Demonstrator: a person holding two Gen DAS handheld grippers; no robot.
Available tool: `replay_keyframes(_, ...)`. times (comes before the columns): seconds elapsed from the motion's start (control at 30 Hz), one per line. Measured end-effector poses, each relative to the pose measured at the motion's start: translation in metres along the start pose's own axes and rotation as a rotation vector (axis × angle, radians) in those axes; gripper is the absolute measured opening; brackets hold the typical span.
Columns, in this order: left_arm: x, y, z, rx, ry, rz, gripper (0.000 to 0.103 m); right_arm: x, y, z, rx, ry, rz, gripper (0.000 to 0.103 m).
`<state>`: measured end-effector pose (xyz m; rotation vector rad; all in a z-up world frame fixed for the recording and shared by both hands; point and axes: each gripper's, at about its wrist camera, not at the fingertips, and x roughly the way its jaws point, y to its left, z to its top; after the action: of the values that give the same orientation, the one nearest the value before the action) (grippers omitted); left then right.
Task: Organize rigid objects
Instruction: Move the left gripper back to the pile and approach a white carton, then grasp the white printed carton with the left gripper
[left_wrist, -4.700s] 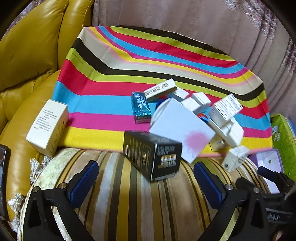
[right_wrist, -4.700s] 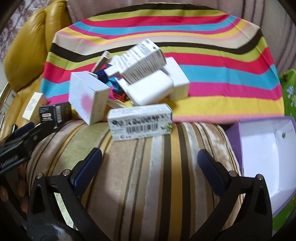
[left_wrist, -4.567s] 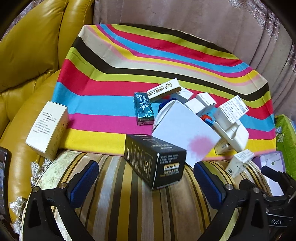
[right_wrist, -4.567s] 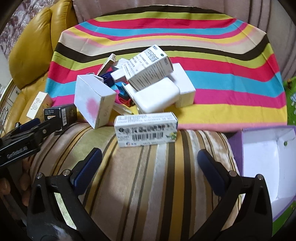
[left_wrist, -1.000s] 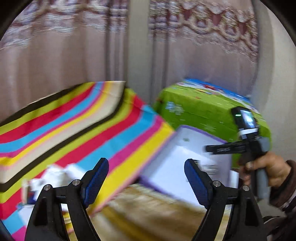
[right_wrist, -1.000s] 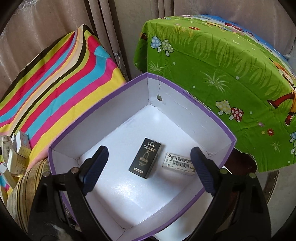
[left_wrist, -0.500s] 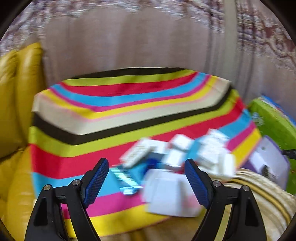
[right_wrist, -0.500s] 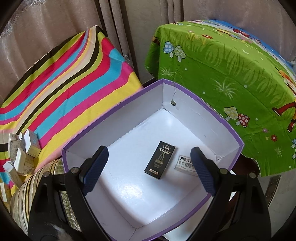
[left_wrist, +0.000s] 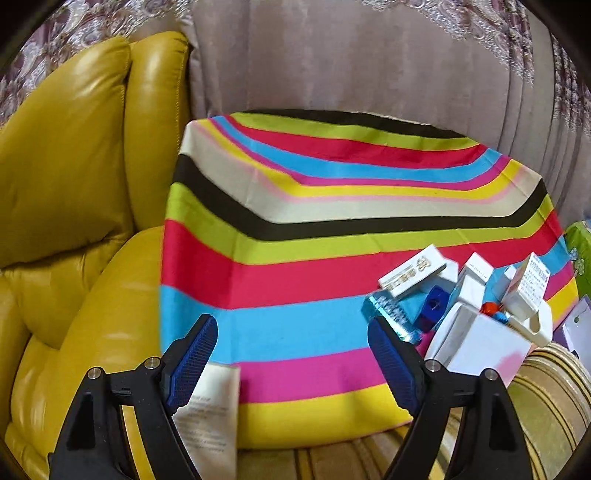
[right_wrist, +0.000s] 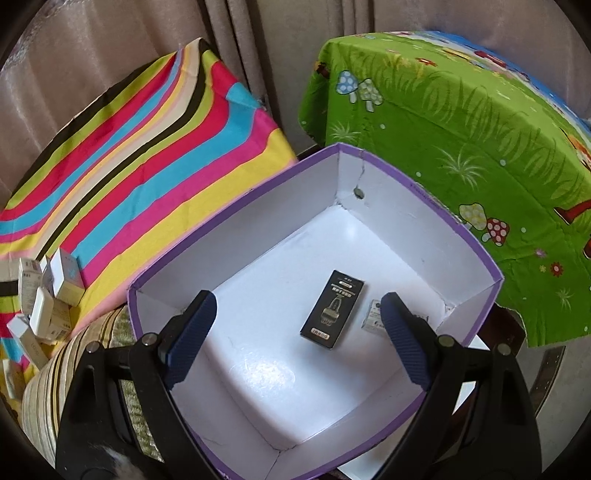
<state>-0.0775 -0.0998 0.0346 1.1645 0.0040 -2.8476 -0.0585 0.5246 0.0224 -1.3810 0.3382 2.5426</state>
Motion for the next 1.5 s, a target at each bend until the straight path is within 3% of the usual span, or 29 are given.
replay_keyframes(0.2,0.004,0.019,-0.007,-0.022,0.038,0.106,0.085,0.0,0.003,-0.001,-0.006,0.003,0.006,0.092)
replay_keyframes(0.5,0.036,0.04,-0.025,-0.081,0.22,0.214,0.084,-0.003,0.004,0.0,-0.009,-0.004,0.012,0.092)
replay_keyframes(0.57,0.044,0.043,-0.03,-0.097,0.263,0.205,0.071,-0.002,0.005,0.0,-0.008,0.001,0.014,0.092)
replay_keyframes(0.6,0.049,0.045,-0.033,-0.108,0.287,0.196,0.057,-0.001,0.006,0.0,-0.007,0.003,0.016,0.092)
replay_keyframes(0.63,0.051,0.046,-0.035,-0.112,0.294,0.199,0.056,0.0,0.007,-0.001,-0.007,0.006,0.018,0.092)
replay_keyframes(0.87,0.043,0.032,-0.027,-0.056,0.248,0.183,0.055,-0.003,0.021,-0.001,-0.034,0.007,0.043,0.092)
replay_keyframes(1.03,0.034,0.015,-0.01,-0.059,0.204,0.128,0.055,-0.01,0.058,-0.002,-0.127,-0.005,0.103,0.092)
replay_keyframes(1.23,0.016,-0.017,0.006,-0.124,0.17,-0.009,0.055,-0.015,0.109,-0.004,-0.228,-0.014,0.182,0.092)
replay_keyframes(1.5,0.003,-0.041,0.009,-0.238,0.08,-0.065,0.055,-0.038,0.201,-0.024,-0.487,-0.131,0.26,0.092)
